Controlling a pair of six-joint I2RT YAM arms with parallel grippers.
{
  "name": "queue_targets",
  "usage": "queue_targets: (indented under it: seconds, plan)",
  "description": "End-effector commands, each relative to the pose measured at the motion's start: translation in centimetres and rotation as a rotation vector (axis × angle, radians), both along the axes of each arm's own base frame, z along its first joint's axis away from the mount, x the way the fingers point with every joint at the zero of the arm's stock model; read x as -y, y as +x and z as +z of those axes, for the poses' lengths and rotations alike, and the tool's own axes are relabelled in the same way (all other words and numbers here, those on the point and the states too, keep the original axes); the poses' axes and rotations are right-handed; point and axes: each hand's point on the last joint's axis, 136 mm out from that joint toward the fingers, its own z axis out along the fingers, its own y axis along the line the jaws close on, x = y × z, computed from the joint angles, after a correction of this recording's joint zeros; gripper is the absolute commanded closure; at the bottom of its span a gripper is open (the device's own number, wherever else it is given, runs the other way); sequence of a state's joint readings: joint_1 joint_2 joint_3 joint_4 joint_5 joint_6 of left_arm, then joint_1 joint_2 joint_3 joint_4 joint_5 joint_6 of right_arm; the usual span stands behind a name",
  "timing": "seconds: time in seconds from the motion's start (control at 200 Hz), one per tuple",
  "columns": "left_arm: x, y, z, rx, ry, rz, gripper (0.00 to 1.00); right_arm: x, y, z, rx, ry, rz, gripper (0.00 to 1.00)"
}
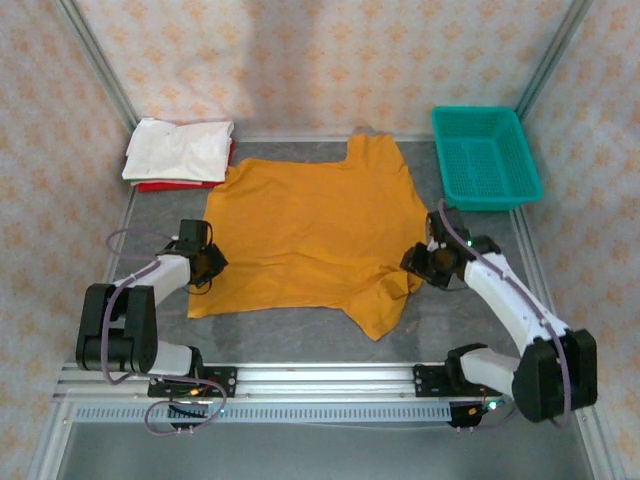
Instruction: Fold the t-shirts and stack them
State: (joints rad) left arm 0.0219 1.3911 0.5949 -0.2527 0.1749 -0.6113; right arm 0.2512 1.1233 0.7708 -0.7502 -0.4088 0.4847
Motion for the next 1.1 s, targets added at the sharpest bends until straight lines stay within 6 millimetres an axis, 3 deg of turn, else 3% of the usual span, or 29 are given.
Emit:
queue_targets:
  seconds: [0.0, 0.225, 0.455, 0.555, 0.676, 0.966, 1.091]
  plan:
    - [1.3, -1.9, 1.0, -0.066, 0.030, -0.090, 1.00, -0.7, -3.4, -2.5, -0.112, 0.058, -0.064, 0.59]
    - [1.9, -2.7, 3.6, 0.012, 0.049, -0.095, 0.98, -2.7, -4.5, -5.0, -0.105, 0.135, -0.041, 0.62]
    - [2.1, -3.1, 3.7, 0.027, 0.036, -0.096, 0.96, -3.7, -4.0, -7.0, -0.095, 0.103, 0.012, 0.67]
    - [2.3, -3.1, 3.5, 0.023, 0.026, -0.100, 0.96, -3.5, -4.4, -7.4, -0.119, 0.072, 0.012, 0.82]
    - [2.4, -2.8, 3.7, 0.037, 0.019, -0.095, 0.96, -2.6, -5.4, -5.9, -0.157, 0.005, -0.014, 1.00]
    - [2.6, -1.5, 2.5, 0.030, 0.019, -0.113, 0.95, -1.3, -9.7, 0.4, -0.246, -0.128, -0.073, 1.00]
    - [2.8, -1.3, 2.0, 0.016, 0.016, -0.126, 0.95, 0.0, -11.1, 1.1, -0.283, -0.208, -0.127, 1.00]
